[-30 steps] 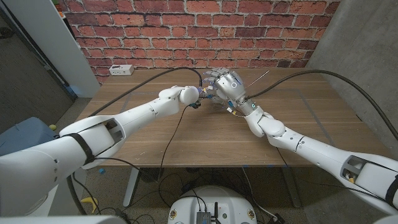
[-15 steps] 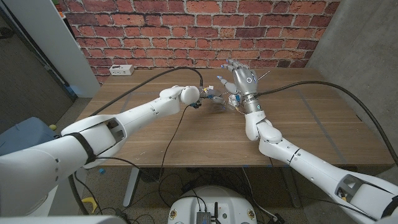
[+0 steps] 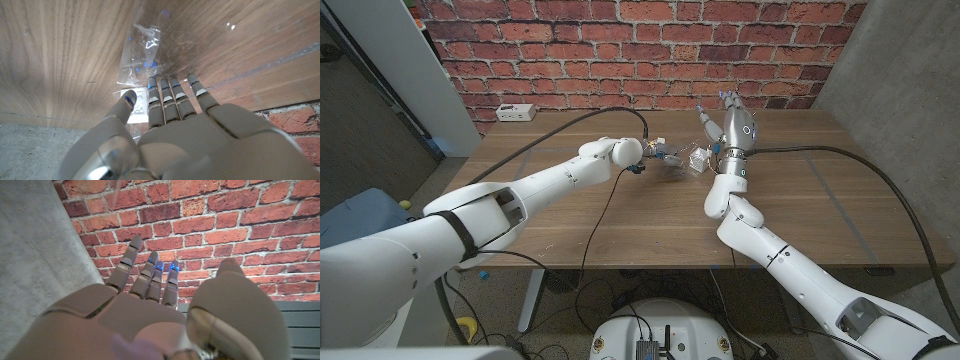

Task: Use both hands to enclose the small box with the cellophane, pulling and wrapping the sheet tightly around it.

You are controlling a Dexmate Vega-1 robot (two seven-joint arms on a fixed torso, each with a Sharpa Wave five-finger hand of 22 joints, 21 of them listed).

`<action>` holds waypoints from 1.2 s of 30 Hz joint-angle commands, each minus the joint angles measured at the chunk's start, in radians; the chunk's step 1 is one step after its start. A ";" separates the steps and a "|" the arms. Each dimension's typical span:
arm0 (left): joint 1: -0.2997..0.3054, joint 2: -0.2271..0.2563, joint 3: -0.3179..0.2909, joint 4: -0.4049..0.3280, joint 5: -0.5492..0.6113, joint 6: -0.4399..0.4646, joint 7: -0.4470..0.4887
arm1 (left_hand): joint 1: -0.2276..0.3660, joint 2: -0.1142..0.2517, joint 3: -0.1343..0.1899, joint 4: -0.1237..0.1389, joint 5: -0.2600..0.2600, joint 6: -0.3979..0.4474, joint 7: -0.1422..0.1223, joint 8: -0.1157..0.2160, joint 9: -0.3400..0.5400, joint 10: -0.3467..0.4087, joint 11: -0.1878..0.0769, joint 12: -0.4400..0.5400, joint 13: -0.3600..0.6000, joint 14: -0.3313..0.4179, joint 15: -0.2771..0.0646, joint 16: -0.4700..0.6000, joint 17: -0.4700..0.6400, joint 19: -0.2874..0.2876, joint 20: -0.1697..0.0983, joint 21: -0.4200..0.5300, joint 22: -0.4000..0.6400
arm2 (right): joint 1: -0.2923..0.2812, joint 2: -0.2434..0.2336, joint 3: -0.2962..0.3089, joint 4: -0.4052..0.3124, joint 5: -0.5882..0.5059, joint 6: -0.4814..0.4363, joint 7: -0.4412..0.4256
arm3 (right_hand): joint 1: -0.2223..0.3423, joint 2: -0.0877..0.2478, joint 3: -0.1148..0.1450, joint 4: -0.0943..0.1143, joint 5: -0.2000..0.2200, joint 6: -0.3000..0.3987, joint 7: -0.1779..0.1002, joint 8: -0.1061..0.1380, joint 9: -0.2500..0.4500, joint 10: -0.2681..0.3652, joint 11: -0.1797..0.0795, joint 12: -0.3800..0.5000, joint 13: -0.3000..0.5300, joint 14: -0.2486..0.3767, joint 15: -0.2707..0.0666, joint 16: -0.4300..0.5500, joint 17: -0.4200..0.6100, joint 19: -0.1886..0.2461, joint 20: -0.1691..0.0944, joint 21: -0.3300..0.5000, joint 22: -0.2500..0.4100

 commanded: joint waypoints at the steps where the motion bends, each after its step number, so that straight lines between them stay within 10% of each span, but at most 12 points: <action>1: -0.004 -0.006 0.006 0.025 -0.006 -0.009 0.003 | -0.008 0.000 0.005 0.004 0.001 -0.002 -0.002 0.003 0.004 0.006 -0.001 0.001 0.003 -0.004 0.001 -0.003 0.003 0.000 0.000 -0.003 0.005 | 0.011 0.098 0.055 -0.043 0.169 -0.238 -0.018 | -0.028 -0.004 -0.014 -0.001 0.006 -0.054 0.048 0.008 0.003 -0.054 0.061 0.004 0.009 -0.052 0.038 -0.014 0.002 -0.019 0.014 -0.016 0.002; 14: -0.015 -0.020 0.016 0.057 -0.009 -0.028 0.006 | -0.011 0.000 0.008 0.004 0.002 -0.007 -0.002 0.003 0.003 0.003 0.001 -0.001 0.003 -0.007 0.001 -0.006 0.002 0.002 -0.002 -0.004 0.005 | 0.087 0.125 0.063 -0.016 0.274 -0.431 0.008 | -0.048 0.003 -0.020 -0.010 0.007 -0.125 0.130 0.014 0.001 -0.157 0.109 0.005 0.013 -0.157 0.097 -0.029 -0.010 -0.075 0.038 -0.047 0.000; 22: -0.008 -0.014 0.013 0.042 -0.009 -0.017 0.011 | -0.013 0.000 0.013 0.002 0.003 -0.024 -0.009 -0.001 0.003 0.000 -0.003 -0.003 0.003 -0.010 0.000 -0.007 0.000 0.002 -0.002 -0.006 0.005 | 0.152 0.143 0.028 0.092 0.278 -0.492 -0.052 | -0.097 0.018 -0.032 0.001 -0.001 0.028 0.175 0.063 -0.003 -0.083 0.128 0.048 0.013 -0.124 0.112 -0.001 -0.023 -0.090 0.046 -0.062 -0.003; 36: 0.002 -0.001 0.010 0.012 -0.005 -0.005 0.009 | -0.014 0.001 0.018 0.000 0.005 -0.028 -0.011 0.000 0.003 -0.003 -0.003 -0.005 0.003 -0.012 -0.001 -0.009 -0.001 0.001 -0.004 -0.008 0.005 | 0.237 0.179 0.023 0.194 0.333 -0.665 -0.069 | -0.157 0.008 -0.058 0.017 -0.001 -0.013 0.193 0.032 -0.005 -0.130 0.154 0.031 0.013 -0.135 0.134 -0.006 -0.037 -0.088 0.039 -0.072 -0.005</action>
